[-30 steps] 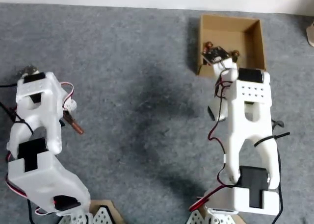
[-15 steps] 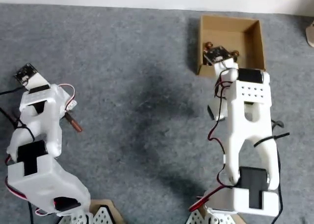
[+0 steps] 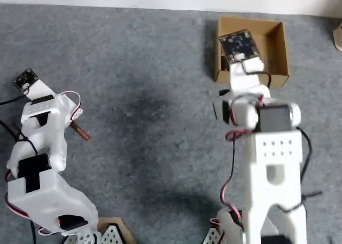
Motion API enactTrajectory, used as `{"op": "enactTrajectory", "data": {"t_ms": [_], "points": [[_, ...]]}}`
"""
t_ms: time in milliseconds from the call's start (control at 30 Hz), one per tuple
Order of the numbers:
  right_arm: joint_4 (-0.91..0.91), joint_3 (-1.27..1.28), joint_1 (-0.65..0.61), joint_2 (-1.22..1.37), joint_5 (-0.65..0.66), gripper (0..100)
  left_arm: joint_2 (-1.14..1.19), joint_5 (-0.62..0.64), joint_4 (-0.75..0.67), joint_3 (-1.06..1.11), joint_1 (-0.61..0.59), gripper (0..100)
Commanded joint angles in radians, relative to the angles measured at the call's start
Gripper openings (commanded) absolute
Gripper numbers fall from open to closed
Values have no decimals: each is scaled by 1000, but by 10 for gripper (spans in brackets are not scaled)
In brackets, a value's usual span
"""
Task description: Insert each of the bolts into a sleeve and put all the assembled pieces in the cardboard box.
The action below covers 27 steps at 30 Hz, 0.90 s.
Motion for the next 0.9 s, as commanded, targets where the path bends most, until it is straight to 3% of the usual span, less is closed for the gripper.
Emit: {"op": "enactTrajectory", "data": {"t_ms": [0, 167, 333, 467, 867], "points": [[4, -5, -19, -116, -80, 5, -13, -6, -11, -5, -33, 6], [-50, 124, -44, -193, -121, 5, -140, -6, -2, -4, -33, 6], [-174, 320, -53, -237, -127, 5, -355, -11, 132, 13, -1, 8], [-321, 473, -51, -285, -199, 5, -503, -11, 219, 45, 108, 7], [-862, 877, -53, -407, -224, 5, -605, -11, 180, 64, 390, 7]]}}
